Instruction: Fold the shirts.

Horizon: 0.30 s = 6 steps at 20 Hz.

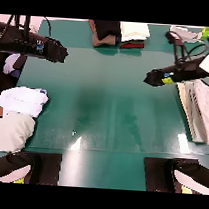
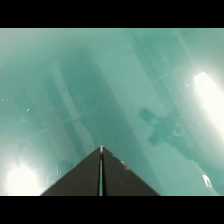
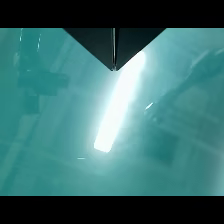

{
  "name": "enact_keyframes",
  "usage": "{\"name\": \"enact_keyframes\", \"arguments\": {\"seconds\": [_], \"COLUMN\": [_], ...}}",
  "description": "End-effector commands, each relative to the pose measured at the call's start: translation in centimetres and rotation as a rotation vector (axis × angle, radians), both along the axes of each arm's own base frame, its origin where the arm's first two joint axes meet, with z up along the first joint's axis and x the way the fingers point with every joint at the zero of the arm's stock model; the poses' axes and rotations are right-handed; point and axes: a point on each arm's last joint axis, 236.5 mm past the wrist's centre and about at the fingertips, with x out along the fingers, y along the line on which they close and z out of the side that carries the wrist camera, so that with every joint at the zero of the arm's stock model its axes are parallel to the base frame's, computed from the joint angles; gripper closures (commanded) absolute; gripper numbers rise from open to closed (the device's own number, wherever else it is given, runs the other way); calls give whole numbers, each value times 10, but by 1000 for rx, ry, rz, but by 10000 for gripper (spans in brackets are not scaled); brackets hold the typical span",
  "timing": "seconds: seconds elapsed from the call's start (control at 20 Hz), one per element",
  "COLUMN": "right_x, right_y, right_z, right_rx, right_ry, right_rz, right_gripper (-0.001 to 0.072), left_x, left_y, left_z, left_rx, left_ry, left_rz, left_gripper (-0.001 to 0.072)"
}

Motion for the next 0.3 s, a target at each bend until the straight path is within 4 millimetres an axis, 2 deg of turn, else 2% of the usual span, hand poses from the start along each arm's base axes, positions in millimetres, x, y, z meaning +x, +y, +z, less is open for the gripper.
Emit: {"name": "enact_keyframes", "arguments": {"seconds": [0.0, 0.25], "right_x": [-1, 0], "right_y": [26, 26], "right_z": [-4, -6], "right_rx": [2, 1], "right_ry": [12, 16], "right_rz": [63, 62], "right_gripper": [694, 695], "left_x": [0, 0], "left_y": [0, 0], "left_z": [0, 1], "left_rx": [0, 0], "left_ry": [-2, -2], "left_rz": [1, 1], "left_gripper": [680, 680]}}
